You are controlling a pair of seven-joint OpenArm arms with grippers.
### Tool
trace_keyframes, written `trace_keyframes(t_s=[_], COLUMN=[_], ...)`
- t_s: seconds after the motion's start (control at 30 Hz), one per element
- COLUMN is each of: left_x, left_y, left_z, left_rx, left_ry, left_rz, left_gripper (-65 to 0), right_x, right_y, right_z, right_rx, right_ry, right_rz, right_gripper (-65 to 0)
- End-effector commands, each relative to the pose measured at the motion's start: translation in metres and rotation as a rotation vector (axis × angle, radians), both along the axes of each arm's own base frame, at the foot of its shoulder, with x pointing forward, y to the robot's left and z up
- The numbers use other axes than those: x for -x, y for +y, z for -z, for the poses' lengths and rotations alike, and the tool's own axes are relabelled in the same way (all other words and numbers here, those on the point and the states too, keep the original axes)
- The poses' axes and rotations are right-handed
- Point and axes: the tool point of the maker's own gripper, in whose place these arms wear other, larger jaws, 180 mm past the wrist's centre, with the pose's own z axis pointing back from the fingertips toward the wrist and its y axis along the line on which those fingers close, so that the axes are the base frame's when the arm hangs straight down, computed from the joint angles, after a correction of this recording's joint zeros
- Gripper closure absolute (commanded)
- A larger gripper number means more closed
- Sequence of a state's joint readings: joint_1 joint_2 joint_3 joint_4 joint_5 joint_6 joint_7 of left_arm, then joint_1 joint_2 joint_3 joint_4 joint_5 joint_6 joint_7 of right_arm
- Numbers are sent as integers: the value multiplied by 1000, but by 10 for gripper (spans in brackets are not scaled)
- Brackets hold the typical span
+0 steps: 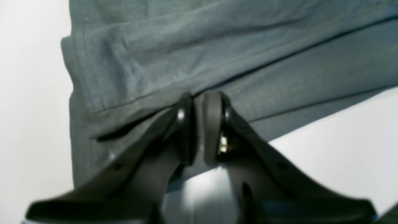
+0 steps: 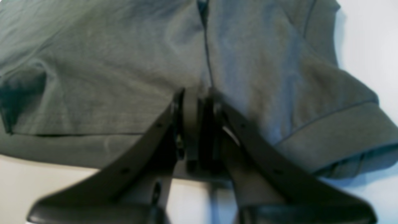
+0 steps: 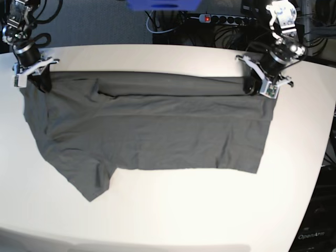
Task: Fold the T-shirt properly
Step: 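Keep dragging the shirt by its folded edge with both grippers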
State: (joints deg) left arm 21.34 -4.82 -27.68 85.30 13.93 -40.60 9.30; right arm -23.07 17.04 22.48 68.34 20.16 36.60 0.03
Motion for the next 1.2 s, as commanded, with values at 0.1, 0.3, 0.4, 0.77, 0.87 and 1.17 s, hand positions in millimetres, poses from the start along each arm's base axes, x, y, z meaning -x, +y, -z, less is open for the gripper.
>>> trace_keyframes(t_s=[0.1,0.3,0.4,0.77,0.87,1.17], left_x=[92,108,114,125,126,120], left_y=[26,18,15,-4,-4,-15], left_z=[57,62,64,69,66,48], left_rx=[-233,-212,-205,-154,-157,-161], left_ry=[425,455,468,481,477,423], left_rz=[29,27,25,13,12,6], left_gripper=[-71,-71,-71,-71,-71,-71], right_x=[69,86,94,108,112,114], right_y=[1,12,17,28,28,28], right_z=[49,54,54,54,54,54], right_rx=[49,15,0,-28,-28,-28], right_ry=[330,348,339,313,315,316], right_rz=[-33,-26,-36,-22,-20,-19], right_gripper=[-52,-49,-35,-35,-35,-35])
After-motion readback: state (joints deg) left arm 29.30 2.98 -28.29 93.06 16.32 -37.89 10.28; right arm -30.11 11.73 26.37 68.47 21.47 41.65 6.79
